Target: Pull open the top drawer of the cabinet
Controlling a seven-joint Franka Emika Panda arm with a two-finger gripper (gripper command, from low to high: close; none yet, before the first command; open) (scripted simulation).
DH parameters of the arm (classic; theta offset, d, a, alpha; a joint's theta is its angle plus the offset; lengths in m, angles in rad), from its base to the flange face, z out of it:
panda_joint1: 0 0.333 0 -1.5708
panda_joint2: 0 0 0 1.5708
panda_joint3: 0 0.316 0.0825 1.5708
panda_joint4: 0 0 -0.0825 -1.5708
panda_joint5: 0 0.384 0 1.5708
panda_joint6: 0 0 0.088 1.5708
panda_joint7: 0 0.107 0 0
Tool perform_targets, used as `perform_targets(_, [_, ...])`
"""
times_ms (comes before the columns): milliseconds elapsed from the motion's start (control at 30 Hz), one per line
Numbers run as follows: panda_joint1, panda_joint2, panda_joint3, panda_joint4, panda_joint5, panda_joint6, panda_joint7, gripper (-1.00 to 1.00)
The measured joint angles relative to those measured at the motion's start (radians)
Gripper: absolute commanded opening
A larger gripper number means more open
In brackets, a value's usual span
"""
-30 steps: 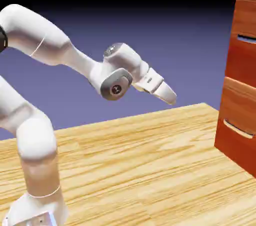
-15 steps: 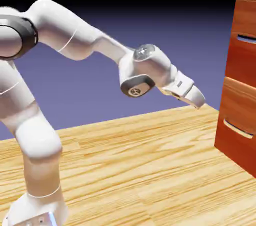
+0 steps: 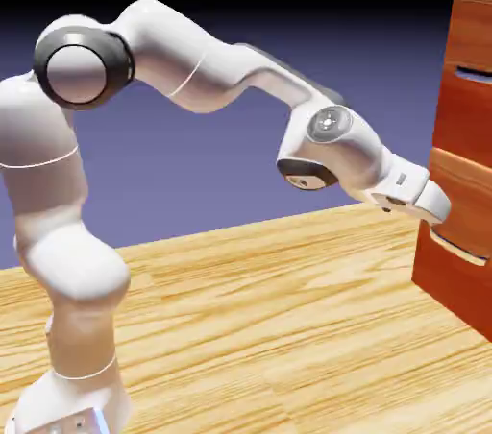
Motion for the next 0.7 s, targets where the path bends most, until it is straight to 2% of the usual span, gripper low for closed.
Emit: perform_targets(700, [0.290, 0.349, -0.383, 0.355, 0.679, -0.066, -0.913, 0.00])
